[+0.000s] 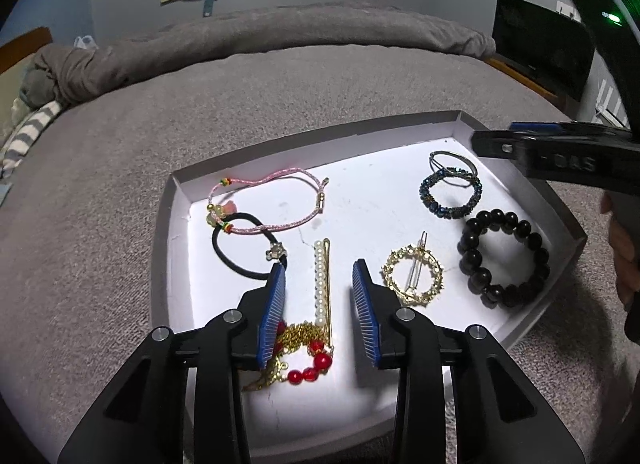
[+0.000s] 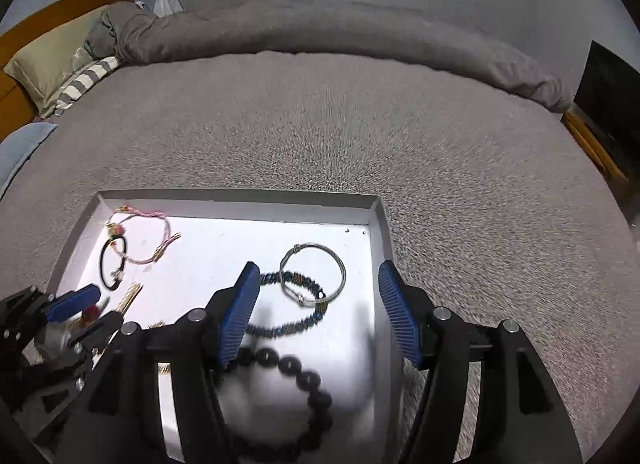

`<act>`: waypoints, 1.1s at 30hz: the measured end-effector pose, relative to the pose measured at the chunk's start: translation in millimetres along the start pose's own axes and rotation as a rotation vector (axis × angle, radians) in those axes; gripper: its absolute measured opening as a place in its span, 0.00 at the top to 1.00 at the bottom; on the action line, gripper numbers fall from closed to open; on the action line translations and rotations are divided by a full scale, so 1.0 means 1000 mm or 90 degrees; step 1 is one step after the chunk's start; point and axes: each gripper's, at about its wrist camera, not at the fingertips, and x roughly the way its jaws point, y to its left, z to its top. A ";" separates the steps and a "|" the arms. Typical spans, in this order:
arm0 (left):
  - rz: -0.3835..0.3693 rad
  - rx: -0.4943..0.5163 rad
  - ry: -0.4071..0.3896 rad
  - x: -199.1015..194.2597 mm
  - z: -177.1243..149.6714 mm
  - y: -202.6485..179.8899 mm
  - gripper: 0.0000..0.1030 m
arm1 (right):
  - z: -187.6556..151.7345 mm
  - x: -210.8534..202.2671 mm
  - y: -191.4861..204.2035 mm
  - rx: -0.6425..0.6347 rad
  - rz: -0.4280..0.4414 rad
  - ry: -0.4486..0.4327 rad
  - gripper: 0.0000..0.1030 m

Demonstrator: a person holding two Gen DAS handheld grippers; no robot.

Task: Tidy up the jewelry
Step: 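Open both tools to release the pin and bangle into the box, then move both tools toward the dark red bead bracelet and second bangle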

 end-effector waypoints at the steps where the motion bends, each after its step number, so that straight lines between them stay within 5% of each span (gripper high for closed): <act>1: -0.001 0.000 0.000 0.000 0.001 0.000 0.62 | -0.003 -0.005 0.000 0.002 0.004 -0.004 0.40; 6: 0.004 0.002 -0.012 -0.015 -0.003 -0.003 0.49 | -0.019 -0.032 0.002 0.009 0.017 -0.030 0.38; 15: 0.019 0.009 -0.039 -0.046 -0.012 -0.010 0.26 | -0.058 -0.071 0.006 0.031 0.025 -0.086 0.16; 22: 0.038 0.003 -0.050 -0.062 -0.021 -0.004 0.16 | -0.077 -0.087 0.010 0.045 0.026 -0.114 0.05; 33: 0.067 -0.015 -0.080 -0.091 -0.044 0.011 0.11 | -0.112 -0.099 0.027 0.022 0.073 -0.113 0.05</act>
